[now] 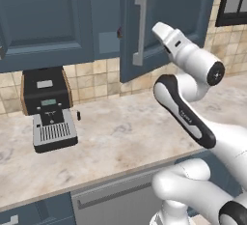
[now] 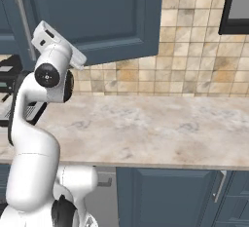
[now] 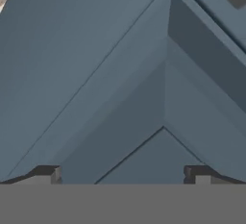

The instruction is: Pick the candle and candle from the dining table and place them in the open cabinet. Close the cabinet after placing the objects.

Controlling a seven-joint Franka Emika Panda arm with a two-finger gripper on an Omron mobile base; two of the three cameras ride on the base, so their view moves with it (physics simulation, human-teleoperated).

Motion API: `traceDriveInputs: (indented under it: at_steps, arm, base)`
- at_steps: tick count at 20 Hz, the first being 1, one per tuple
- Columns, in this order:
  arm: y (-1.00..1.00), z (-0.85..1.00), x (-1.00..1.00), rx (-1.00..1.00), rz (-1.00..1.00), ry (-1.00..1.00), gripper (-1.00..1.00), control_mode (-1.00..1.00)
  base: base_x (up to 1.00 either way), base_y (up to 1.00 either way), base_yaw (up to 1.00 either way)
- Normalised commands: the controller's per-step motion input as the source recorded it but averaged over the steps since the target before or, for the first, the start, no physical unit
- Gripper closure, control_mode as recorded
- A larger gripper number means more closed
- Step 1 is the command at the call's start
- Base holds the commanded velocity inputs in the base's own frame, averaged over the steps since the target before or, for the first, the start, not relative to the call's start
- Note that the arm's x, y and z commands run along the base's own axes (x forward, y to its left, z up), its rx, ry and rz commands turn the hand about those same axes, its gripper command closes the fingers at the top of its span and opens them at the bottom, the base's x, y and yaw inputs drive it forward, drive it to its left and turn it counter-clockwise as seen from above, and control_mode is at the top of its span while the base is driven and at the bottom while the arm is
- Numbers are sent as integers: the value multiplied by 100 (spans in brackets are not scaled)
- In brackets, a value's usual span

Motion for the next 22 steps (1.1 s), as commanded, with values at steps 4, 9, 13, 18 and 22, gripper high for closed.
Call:
traceDriveInputs:
  at_steps: [4, 9, 13, 18, 22]
  arm:
    - [0, -4, 53, -13, -9, 0, -100, -100]
    - [0, -8, 58, -10, -9, 3, -100, -100]
    - [0, -18, 67, -7, -9, 7, -100, -100]
    - [0, -15, 56, -5, -10, 8, -100, -100]
    - [0, -13, 51, -5, -10, 8, -100, -100]
  base:
    - [0, 0, 0]
    - [0, 0, 0]
    - [0, 0, 0]
    - [0, 0, 0]
    - [0, 0, 0]
